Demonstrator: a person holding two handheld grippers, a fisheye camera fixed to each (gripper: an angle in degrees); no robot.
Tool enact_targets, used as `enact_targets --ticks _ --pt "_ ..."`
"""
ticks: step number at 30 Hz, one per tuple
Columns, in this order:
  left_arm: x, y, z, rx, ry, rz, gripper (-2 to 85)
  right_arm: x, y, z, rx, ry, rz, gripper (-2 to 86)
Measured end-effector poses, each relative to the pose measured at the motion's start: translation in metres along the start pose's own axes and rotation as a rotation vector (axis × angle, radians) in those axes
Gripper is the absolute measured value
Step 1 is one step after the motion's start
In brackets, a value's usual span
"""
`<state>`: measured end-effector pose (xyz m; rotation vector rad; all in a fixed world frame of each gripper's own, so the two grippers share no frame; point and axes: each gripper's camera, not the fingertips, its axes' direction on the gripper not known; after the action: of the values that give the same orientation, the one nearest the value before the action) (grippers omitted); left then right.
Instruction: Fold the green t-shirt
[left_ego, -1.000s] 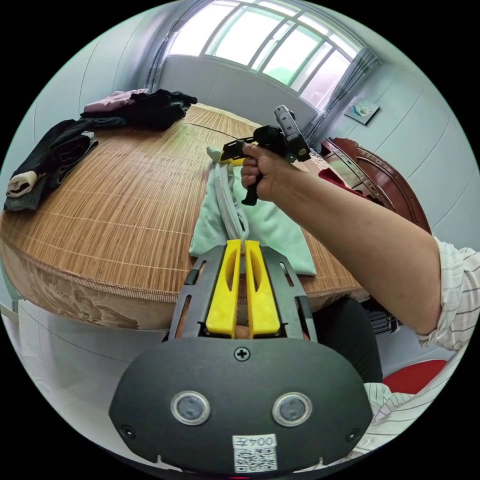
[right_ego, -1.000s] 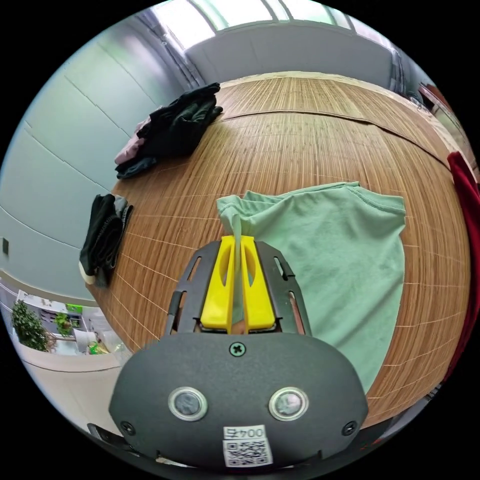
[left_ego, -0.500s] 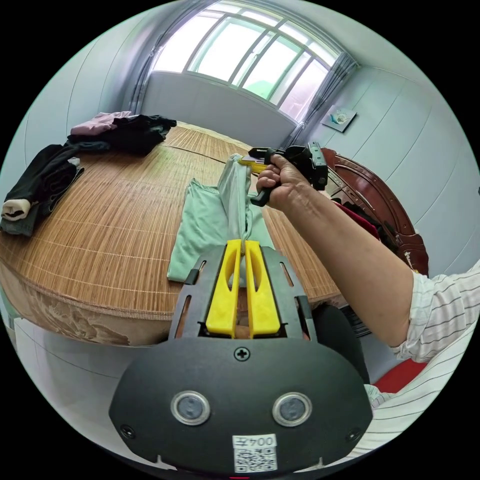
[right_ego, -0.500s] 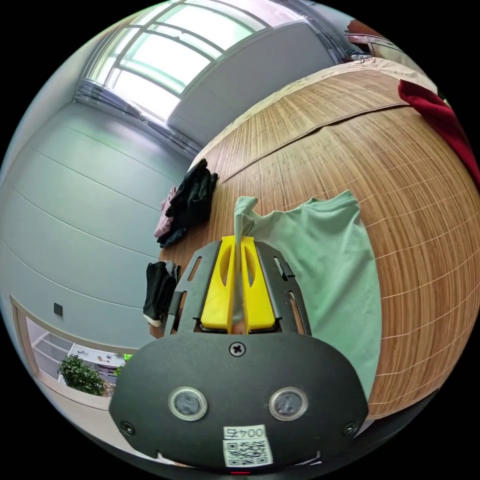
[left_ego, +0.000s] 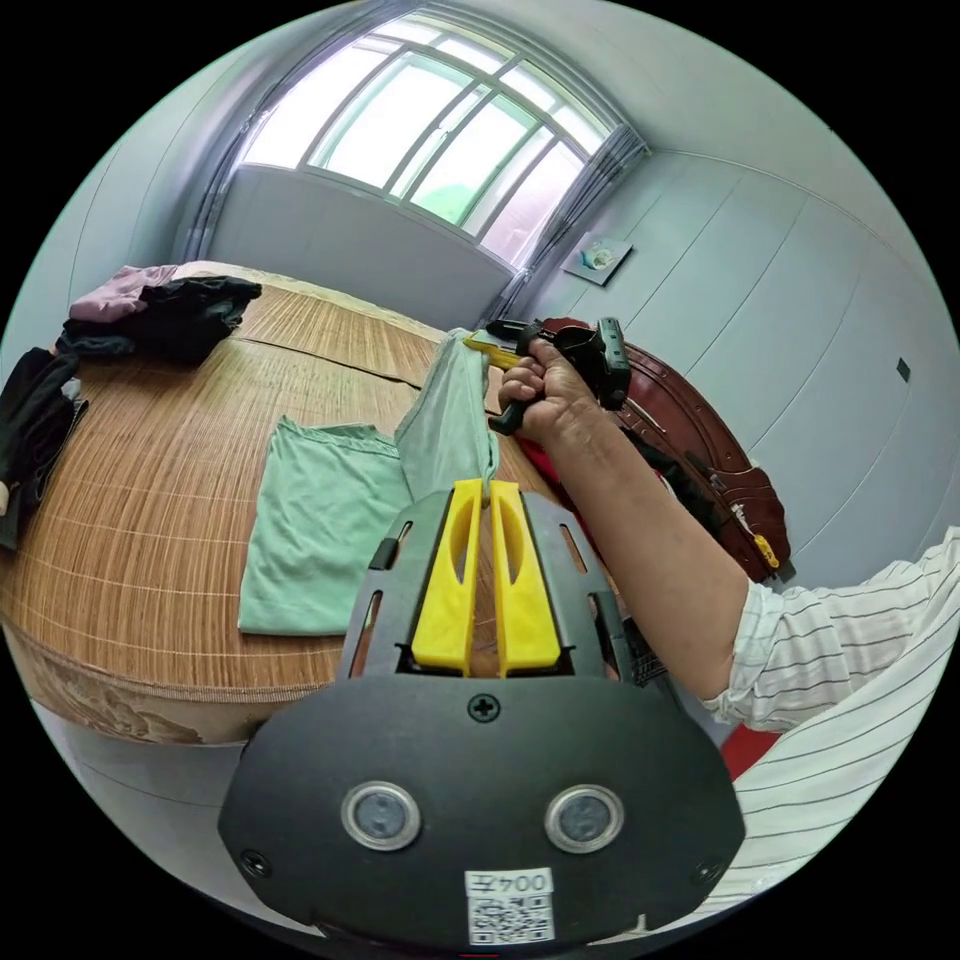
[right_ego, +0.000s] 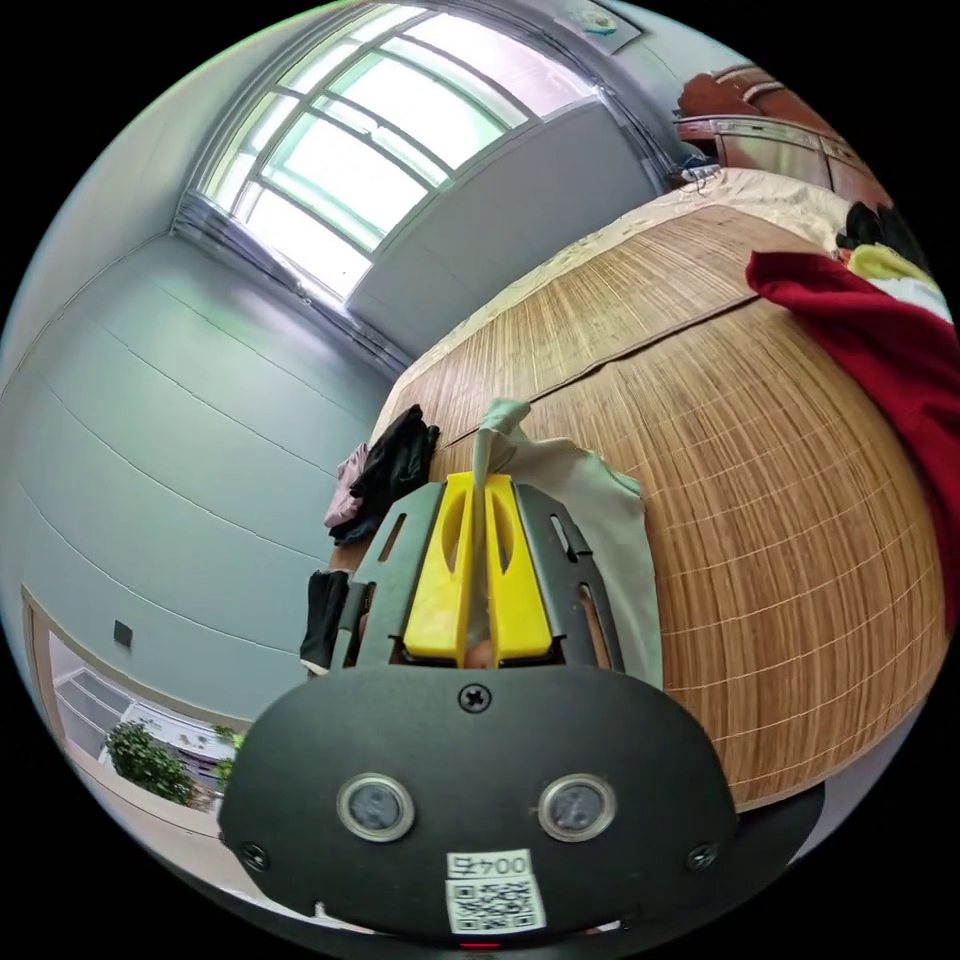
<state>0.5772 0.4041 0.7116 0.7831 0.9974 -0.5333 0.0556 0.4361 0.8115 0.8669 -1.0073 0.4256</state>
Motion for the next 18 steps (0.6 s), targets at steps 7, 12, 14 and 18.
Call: enact_targets --ticks 7,12,14,18 --pt "-0.072 0.007 0.004 -0.076 -0.093 -0.112 1.4 -0.082 0.012 0.100 -0.131 0.165 -0.192 1.1" --pt "-0.154 0.025 0.013 -0.139 -0.078 -0.325 1.3 -0.116 0.048 0.205 -0.267 0.291 -0.298 1.0" --pt "-0.177 0.030 0.012 -0.141 -0.049 -0.396 1.3 -0.132 0.063 0.240 -0.318 0.328 -0.344 1.2" --pt "-0.214 0.031 0.009 -0.129 0.003 -0.486 1.2 -0.153 0.072 0.267 -0.359 0.376 -0.386 2.0"
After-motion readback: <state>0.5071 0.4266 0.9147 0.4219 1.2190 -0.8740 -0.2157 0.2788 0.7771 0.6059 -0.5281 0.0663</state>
